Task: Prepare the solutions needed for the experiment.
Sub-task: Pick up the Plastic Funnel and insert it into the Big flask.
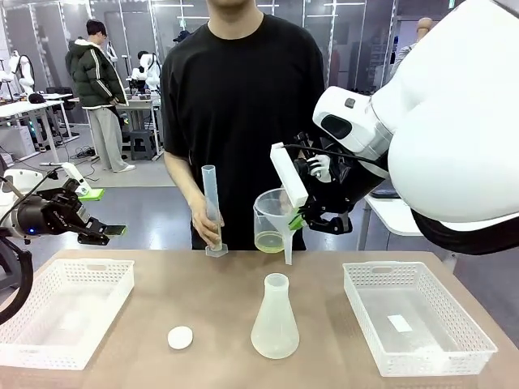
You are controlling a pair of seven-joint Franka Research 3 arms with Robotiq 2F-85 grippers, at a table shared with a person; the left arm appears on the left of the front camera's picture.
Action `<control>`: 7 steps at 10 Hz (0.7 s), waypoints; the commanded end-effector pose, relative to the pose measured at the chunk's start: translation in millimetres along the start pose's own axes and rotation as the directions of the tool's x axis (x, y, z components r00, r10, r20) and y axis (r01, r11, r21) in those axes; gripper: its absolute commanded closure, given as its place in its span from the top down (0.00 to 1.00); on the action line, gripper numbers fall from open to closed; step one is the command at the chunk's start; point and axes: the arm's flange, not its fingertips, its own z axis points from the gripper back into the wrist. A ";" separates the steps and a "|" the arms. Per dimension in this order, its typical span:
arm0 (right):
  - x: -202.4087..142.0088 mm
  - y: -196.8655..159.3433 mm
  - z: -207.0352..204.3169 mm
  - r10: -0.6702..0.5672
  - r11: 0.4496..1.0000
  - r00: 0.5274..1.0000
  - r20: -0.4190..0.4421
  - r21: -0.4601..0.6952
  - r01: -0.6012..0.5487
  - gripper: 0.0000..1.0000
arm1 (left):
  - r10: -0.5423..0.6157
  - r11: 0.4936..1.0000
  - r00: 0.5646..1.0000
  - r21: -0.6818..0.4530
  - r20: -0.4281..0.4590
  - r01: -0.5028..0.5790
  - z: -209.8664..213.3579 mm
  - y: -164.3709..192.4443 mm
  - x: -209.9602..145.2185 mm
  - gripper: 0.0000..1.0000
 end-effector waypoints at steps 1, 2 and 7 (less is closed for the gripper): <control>-6.0 0.8 -15.9 0.018 0.999 0.997 0.076 -0.044 -0.015 0.05 | -0.008 1.000 1.000 -0.001 -0.001 0.008 -0.6 -1.2 1.1 1.00; -5.5 0.6 -20.2 0.005 0.999 0.997 0.077 -0.041 -0.002 0.05 | -0.008 1.000 1.000 -0.001 -0.001 0.008 -0.6 -1.2 1.1 1.00; -12.8 0.3 -35.4 -0.020 1.000 0.998 0.058 -0.015 0.021 0.05 | -0.008 1.000 1.000 -0.001 -0.001 0.008 -0.6 -1.2 1.1 1.00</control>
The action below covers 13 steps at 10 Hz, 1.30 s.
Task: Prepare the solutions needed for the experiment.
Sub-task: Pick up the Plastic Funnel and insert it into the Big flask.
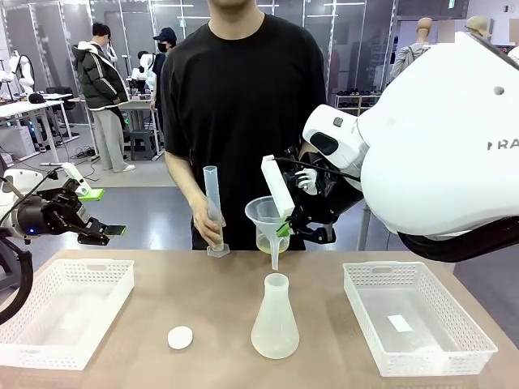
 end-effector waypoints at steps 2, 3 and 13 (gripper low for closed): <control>-13.4 2.0 -10.7 -0.003 1.000 1.000 0.012 0.007 0.003 0.05 | -0.008 1.000 1.000 -0.001 -0.001 0.008 -0.6 -1.2 1.1 1.00; -17.8 3.2 -15.4 -0.007 1.000 1.000 0.014 0.011 0.007 0.05 | -0.008 1.000 1.000 -0.001 -0.001 0.008 -0.6 -1.2 1.1 1.00; -33.3 22.5 -52.5 -0.004 0.999 0.996 0.087 0.040 0.000 0.05 | -0.008 1.000 1.000 -0.001 -0.001 0.008 -0.6 -1.2 1.1 1.00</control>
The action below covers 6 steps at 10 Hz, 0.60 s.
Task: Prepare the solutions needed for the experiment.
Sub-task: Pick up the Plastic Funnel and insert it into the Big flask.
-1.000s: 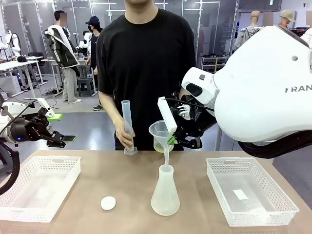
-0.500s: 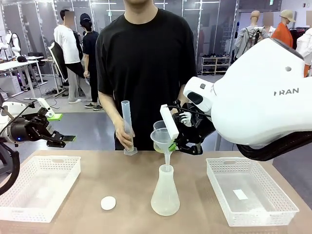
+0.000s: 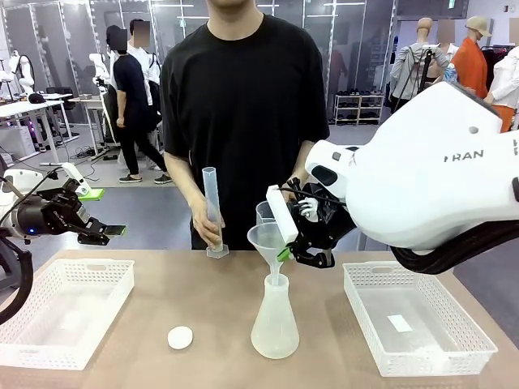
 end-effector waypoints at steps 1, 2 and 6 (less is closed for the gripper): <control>-9.9 3.4 -15.1 0.028 1.000 0.999 0.032 -0.015 -0.028 0.05 | -0.008 1.000 1.000 -0.001 -0.001 0.008 -0.6 -1.2 1.1 1.00; -12.1 5.3 -18.8 0.033 0.999 0.999 0.039 -0.015 -0.033 0.05 | -0.008 1.000 1.000 -0.001 -0.001 0.008 -0.6 -1.2 1.1 1.00; -23.0 9.0 -32.8 0.032 0.999 0.999 0.045 -0.006 -0.032 0.05 | -0.008 1.000 1.000 -0.001 -0.001 0.008 -0.6 -1.2 1.1 1.00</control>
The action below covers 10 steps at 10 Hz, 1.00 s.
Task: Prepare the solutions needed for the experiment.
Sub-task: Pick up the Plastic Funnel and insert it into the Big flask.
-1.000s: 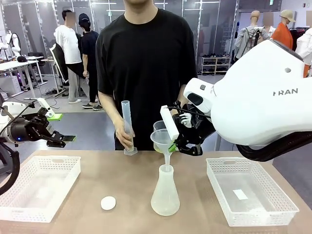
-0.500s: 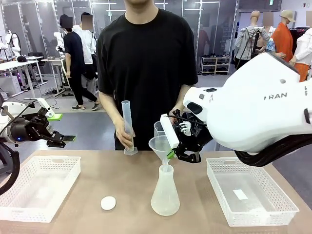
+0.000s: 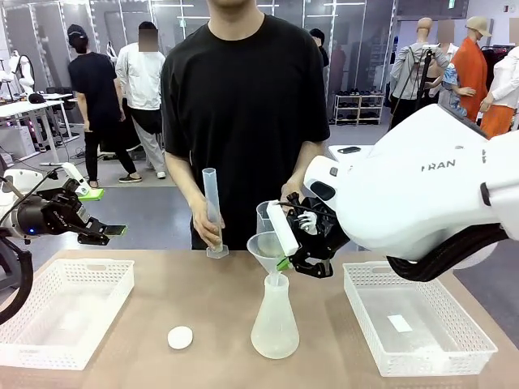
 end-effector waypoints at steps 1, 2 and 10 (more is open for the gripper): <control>-9.9 3.5 -13.0 0.015 1.000 1.000 0.027 -0.007 -0.015 0.05 | -0.008 1.000 1.000 -0.001 -0.001 0.008 -0.6 -1.2 1.1 1.00; -10.6 4.6 -14.9 0.017 1.000 1.000 0.021 -0.005 -0.017 0.05 | -0.008 1.000 1.000 -0.001 -0.001 0.008 -0.6 -1.2 1.1 1.00; -21.5 15.3 -26.1 0.003 1.000 1.000 0.013 -0.009 -0.003 0.12 | -0.008 1.000 1.000 -0.001 -0.001 0.008 -0.6 -1.2 1.1 1.00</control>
